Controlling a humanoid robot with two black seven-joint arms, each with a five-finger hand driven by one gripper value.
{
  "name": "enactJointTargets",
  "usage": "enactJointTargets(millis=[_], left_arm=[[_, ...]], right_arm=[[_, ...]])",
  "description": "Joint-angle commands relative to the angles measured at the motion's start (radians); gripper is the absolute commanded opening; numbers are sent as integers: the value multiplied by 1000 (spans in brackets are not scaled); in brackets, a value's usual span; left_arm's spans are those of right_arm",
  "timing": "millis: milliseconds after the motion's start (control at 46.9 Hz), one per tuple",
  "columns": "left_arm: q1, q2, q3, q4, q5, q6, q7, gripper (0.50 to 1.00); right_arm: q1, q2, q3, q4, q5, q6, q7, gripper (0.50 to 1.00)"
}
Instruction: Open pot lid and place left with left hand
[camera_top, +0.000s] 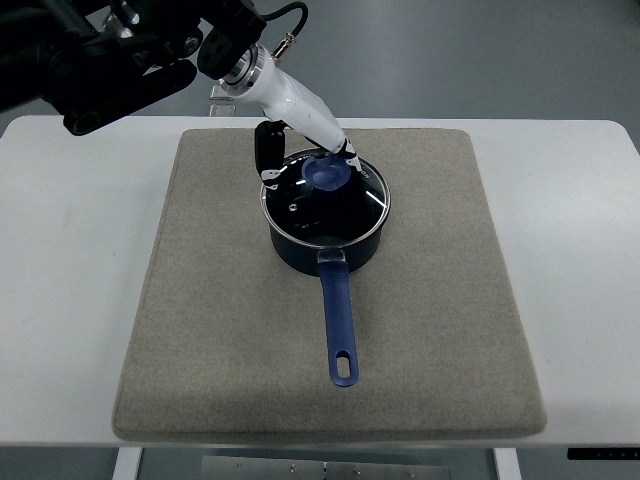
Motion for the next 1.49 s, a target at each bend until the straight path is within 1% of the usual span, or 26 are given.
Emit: enactJointTargets(millis=[0, 384, 533, 683, 960, 1003, 1045, 1066, 1173, 1194, 1216, 1344, 1386, 1429, 1450, 1472], left_arm=[[2, 0, 1, 0, 2, 0, 0, 990], [7, -3, 0, 10, 0, 0, 0, 988], [7, -12, 0, 29, 0, 26, 0, 981], [9, -25, 0, 46, -2, 69, 0, 973], [21, -29, 1, 46, 0, 66, 0, 973], [21, -31, 0, 48, 0, 68, 0, 958], [21, -31, 1, 48, 0, 68, 0, 958], [21, -31, 1, 48, 0, 69, 0, 949], [21, -31, 1, 49, 2, 71, 0, 883], [21, -31, 1, 51, 2, 72, 0, 855], [19, -31, 1, 51, 3, 73, 0, 838], [19, -31, 0, 51, 3, 73, 0, 816], [19, -31, 0, 51, 3, 74, 0, 786], [19, -31, 0, 51, 2, 76, 0, 782], [21, -32, 0, 51, 2, 79, 0, 774], [19, -32, -2, 51, 2, 82, 0, 754]], right_arm=[[0, 0, 0, 0, 0, 0, 0, 917], [0, 0, 0, 0, 0, 0, 0, 917], [0, 0, 0, 0, 0, 0, 0, 917], [0, 0, 0, 0, 0, 0, 0, 917], [0, 0, 0, -2, 0, 0, 0, 917], [0, 0, 0, 0, 0, 0, 0, 917], [0, 0, 0, 0, 0, 0, 0, 917], [0, 0, 0, 0, 0, 0, 0, 917], [0, 0, 0, 0, 0, 0, 0, 917], [0, 0, 0, 0, 0, 0, 0, 917], [0, 0, 0, 0, 0, 0, 0, 917], [0, 0, 0, 0, 0, 0, 0, 917], [0, 0, 0, 0, 0, 0, 0, 917], [0, 0, 0, 0, 0, 0, 0, 917], [0, 0, 0, 0, 0, 0, 0, 917], [0, 0, 0, 0, 0, 0, 0, 917]])
